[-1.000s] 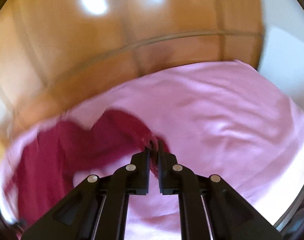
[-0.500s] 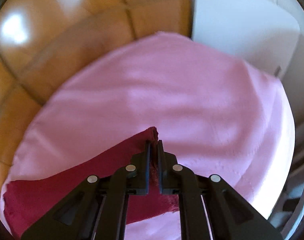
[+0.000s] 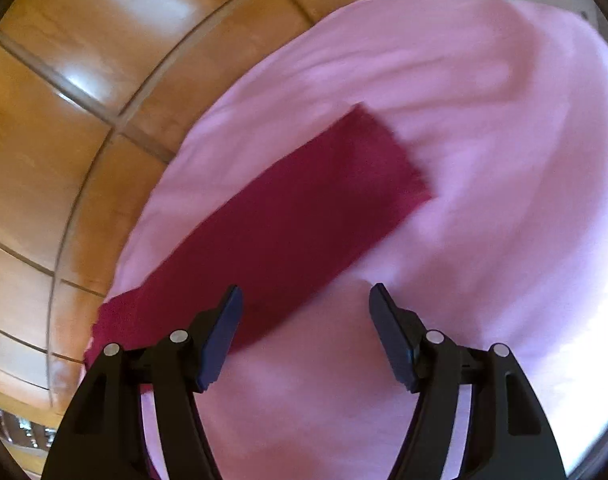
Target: Fold small clothes
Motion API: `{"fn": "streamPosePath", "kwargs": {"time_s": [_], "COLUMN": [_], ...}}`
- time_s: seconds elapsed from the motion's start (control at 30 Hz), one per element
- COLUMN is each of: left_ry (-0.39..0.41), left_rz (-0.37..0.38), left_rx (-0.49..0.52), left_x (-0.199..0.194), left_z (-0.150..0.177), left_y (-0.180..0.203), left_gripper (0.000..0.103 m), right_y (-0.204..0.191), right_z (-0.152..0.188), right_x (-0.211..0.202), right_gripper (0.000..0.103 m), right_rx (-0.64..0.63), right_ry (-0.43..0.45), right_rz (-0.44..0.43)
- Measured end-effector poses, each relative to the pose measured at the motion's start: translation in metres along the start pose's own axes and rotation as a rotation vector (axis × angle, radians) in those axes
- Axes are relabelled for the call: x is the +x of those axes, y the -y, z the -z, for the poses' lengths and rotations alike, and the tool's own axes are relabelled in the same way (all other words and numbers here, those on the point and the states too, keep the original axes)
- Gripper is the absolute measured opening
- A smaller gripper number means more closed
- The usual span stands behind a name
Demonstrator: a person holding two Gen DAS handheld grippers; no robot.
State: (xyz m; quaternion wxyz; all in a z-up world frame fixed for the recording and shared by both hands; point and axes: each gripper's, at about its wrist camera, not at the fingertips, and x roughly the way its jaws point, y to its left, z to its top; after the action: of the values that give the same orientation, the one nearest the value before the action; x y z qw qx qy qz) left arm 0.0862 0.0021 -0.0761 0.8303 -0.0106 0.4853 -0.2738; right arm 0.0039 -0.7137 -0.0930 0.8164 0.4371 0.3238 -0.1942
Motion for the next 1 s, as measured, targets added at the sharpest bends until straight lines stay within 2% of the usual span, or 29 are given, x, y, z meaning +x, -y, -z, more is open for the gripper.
{"fn": "streamPosePath", "kwargs": {"time_s": [0.03,0.1,0.13,0.17,0.23,0.3,0.33,0.37,0.4,0.43,0.47,0.53,0.57,0.6,0.7,0.87,0.97,1.0], "left_ry": [0.002,0.011,0.022,0.033,0.066,0.1,0.124,0.137,0.156,0.166,0.176,0.2,0.211,0.235,0.284,0.32,0.306,0.301], "left_rz": [-0.005,-0.022,-0.027,-0.031,-0.069,-0.131,-0.177,-0.218,-0.305,-0.359,-0.398,-0.438,-0.459,-0.493,-0.506,-0.527,-0.553,-0.556], "left_rx": [0.006,0.012,-0.001,-0.022,-0.093,-0.19,-0.275,-0.323,-0.399,-0.447,-0.497,-0.618,-0.671,-0.735,-0.852,-0.892,-0.86,-0.841], "left_x": [-0.001,-0.005,-0.009,-0.014,-0.027,-0.043,-0.056,-0.063,-0.076,-0.085,-0.094,-0.112,-0.119,-0.129,-0.145,-0.149,-0.14,-0.136], "left_z": [0.0,0.002,0.002,0.003,0.003,0.005,0.008,0.009,0.012,0.015,0.019,0.029,0.034,0.04,0.049,0.039,0.025,0.021], "left_y": [0.0,-0.001,-0.005,-0.012,-0.035,-0.07,-0.101,-0.119,-0.149,-0.17,-0.19,-0.235,-0.254,-0.277,-0.32,-0.361,-0.38,-0.381], "left_gripper": [0.051,0.051,0.051,0.051,0.051,0.051,0.051,0.051,0.051,0.051,0.051,0.052,0.058,0.06,0.06,0.06,0.06,0.055], "right_y": [-0.003,-0.012,-0.017,-0.019,-0.017,-0.02,-0.019,-0.02,-0.023,-0.027,-0.033,-0.048,-0.058,-0.068,-0.105,-0.178,-0.207,-0.211], "right_z": [-0.002,-0.007,-0.011,-0.012,-0.012,-0.009,-0.006,-0.003,0.0,0.002,0.008,0.02,0.031,0.041,0.083,0.183,0.241,0.254], "right_x": [0.005,0.014,0.023,0.027,0.034,0.032,0.027,0.022,0.015,0.012,0.004,-0.004,-0.01,-0.014,-0.019,-0.015,-0.007,-0.004], "right_gripper": [0.061,0.037,0.011,0.006,0.005,0.009,0.017,0.033,0.043,0.062,0.072,0.072,0.072,0.072,0.075,0.076,0.077,0.077], "right_rx": [0.01,0.005,-0.012,-0.044,-0.061,-0.114,-0.123,-0.136,-0.152,-0.164,-0.188,-0.239,-0.272,-0.307,-0.418,-0.656,-0.772,-0.785], "right_ry": [0.0,-0.008,-0.009,-0.003,-0.015,-0.007,-0.008,-0.007,0.005,0.019,0.04,0.049,0.042,0.032,-0.025,-0.143,-0.223,-0.24], "right_rz": [-0.003,0.032,0.078,0.138,0.167,0.167,0.164,0.152,0.159,0.174,0.186,0.167,0.144,0.121,0.027,-0.12,-0.174,-0.18]}}
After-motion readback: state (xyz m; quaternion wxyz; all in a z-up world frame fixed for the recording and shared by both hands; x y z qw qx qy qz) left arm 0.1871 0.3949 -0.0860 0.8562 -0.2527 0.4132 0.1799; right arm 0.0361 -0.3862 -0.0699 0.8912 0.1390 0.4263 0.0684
